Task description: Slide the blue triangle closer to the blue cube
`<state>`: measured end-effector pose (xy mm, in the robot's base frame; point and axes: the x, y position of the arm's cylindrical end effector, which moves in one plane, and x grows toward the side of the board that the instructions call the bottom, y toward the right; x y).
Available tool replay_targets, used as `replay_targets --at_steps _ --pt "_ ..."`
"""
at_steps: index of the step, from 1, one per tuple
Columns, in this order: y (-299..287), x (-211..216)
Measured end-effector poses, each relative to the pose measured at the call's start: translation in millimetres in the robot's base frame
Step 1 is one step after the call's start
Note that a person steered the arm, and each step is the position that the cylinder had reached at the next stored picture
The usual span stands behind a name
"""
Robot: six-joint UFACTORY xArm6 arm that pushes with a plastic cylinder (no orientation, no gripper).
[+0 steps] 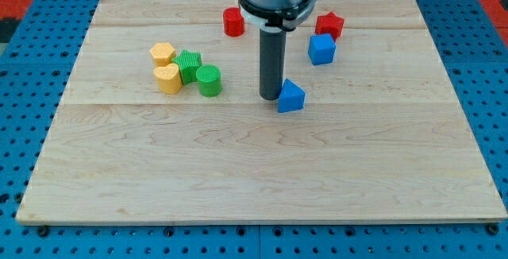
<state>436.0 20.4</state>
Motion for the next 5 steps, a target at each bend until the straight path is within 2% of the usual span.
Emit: replay_targets --at_steps 1,2,5 --pt "-12 27" --pt "12 35" --pt "43 -14"
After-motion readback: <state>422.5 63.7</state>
